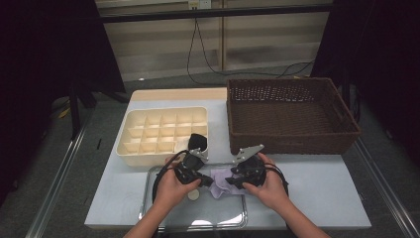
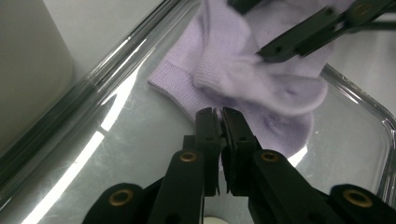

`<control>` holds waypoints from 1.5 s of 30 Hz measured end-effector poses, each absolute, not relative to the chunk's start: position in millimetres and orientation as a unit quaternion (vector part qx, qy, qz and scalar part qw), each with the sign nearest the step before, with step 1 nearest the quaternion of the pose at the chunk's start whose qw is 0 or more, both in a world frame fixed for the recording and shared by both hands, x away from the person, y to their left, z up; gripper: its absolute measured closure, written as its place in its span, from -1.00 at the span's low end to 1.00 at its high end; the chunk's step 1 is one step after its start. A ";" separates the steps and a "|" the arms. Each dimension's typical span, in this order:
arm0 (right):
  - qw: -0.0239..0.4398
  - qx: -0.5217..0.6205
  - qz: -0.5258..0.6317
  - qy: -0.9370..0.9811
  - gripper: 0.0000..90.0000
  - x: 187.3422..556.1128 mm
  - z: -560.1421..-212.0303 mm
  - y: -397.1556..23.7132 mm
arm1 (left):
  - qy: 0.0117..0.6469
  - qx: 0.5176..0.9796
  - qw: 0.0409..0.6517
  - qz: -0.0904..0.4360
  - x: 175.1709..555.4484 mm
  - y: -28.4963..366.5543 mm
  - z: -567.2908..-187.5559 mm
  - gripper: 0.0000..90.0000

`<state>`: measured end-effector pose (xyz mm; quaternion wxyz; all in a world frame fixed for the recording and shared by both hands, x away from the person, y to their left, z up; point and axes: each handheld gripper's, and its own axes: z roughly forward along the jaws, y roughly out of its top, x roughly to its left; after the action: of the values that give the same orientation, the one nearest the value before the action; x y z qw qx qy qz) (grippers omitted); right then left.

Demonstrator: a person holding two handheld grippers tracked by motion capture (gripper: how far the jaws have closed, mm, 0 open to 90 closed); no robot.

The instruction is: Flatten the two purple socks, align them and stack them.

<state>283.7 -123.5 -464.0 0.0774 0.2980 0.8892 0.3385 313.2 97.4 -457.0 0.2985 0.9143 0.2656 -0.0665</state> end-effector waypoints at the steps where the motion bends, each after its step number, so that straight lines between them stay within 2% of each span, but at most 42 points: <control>1: 0.079 0.297 0.336 0.890 0.37 283.2 -466.4 -121.2 | 0.266 0.915 0.296 -0.067 313.6 97.7 -456.7 0.91; 2: 0.089 0.288 0.334 0.893 0.49 282.4 -466.9 -119.9 | 0.269 0.913 0.298 -0.070 313.7 97.8 -456.9 0.91; 4: 0.091 0.268 0.328 0.901 0.88 283.2 -465.9 -120.4 | 0.265 0.915 0.295 -0.068 314.3 98.0 -457.4 0.91; 9: 0.081 0.263 0.334 0.902 0.98 282.4 -463.1 -122.5 | 0.269 0.914 0.297 -0.069 314.5 97.7 -456.9 0.91; 16: 0.082 0.238 0.362 0.898 0.98 279.0 -449.8 -119.5 | 0.266 0.913 0.303 -0.063 316.7 99.4 -455.2 0.87; 17: 0.078 0.238 0.365 0.897 0.97 278.8 -449.9 -118.1 | 0.268 0.911 0.310 -0.046 317.9 100.7 -454.2 0.72; 18: 0.075 0.236 0.371 0.895 0.95 279.3 -451.4 -117.9 | 0.274 0.910 0.311 -0.026 319.0 103.0 -452.6 0.42; 20: 0.072 0.246 0.366 0.894 0.73 278.9 -453.5 -117.6 | 0.285 0.905 0.316 -0.017 319.3 105.5 -449.2 0.36; 21: 0.074 0.253 0.368 0.892 0.71 279.3 -454.2 -118.4 | 0.282 0.904 0.321 -0.018 320.2 107.4 -447.4 0.30; 24: 0.074 0.254 0.367 0.892 0.60 280.4 -453.6 -123.0 | 0.290 0.897 0.332 -0.015 318.7 105.4 -445.2 0.29; 27: 0.077 0.265 0.364 0.890 0.57 278.2 -451.5 -129.5 | 0.295 0.893 0.340 -0.019 319.2 102.5 -445.4 0.28; 37: 0.086 0.311 0.346 0.881 0.55 267.6 -454.0 -166.8 | 0.294 0.897 0.328 -0.037 323.8 97.8 -447.2 0.29; 45: 0.091 0.327 0.341 0.877 0.53 262.3 -454.5 -178.7 | 0.286 0.899 0.330 -0.043 325.2 101.5 -446.0 0.24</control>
<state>262.3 -178.7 -454.5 0.0907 0.3267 0.8767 0.3413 325.2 101.5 -446.0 0.3295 0.8986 0.2864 -0.0430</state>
